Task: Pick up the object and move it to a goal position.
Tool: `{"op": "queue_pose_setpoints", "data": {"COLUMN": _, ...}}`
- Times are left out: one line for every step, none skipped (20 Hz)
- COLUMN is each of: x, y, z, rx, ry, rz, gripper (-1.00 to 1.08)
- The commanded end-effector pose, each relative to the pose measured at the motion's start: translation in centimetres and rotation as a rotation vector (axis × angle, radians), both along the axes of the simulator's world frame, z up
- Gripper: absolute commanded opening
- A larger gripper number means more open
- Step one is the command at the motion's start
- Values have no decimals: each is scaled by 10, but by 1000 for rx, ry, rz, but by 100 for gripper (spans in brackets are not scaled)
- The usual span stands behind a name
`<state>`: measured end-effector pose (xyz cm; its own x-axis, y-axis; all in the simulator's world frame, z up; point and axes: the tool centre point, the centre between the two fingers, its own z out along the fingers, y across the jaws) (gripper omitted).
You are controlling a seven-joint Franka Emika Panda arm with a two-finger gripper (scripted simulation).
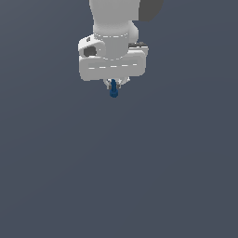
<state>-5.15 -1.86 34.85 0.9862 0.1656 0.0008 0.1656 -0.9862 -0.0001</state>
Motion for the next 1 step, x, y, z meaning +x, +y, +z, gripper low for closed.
{"op": "queue_pose_setpoints", "data": {"x": 0, "y": 0, "z": -1, "rx": 0, "ry": 1, "rz": 0, "gripper": -100}}
